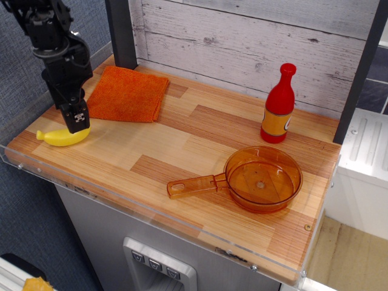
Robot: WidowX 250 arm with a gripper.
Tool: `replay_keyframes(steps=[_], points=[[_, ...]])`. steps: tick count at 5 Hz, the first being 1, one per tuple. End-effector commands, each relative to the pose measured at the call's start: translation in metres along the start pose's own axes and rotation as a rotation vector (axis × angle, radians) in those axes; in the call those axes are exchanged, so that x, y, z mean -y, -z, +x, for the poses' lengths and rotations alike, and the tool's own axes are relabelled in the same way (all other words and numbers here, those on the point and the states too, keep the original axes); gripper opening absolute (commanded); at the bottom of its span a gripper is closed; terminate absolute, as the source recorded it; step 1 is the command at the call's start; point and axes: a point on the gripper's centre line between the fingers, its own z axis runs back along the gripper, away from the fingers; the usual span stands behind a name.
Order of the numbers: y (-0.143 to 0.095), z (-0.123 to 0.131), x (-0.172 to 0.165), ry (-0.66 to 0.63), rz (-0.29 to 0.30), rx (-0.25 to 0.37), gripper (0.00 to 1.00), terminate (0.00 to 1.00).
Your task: Move the banana to the bottom left corner of the table.
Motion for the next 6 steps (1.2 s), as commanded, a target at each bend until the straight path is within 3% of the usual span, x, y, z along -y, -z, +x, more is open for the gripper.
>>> replay_keyframes(steps=[1,3,4,6], points=[[0.004,-0.001,-0.010,-0.005,-0.015,-0.023,1.00,0.00],[0.012,-0.001,-0.008,0.009,-0.045,-0.027,1.00,0.00],[0.013,-0.001,-0.008,0.000,-0.051,-0.024,0.00,0.00],[0.015,0.002,-0.006,-0.007,-0.060,-0.031,0.00,0.00]])
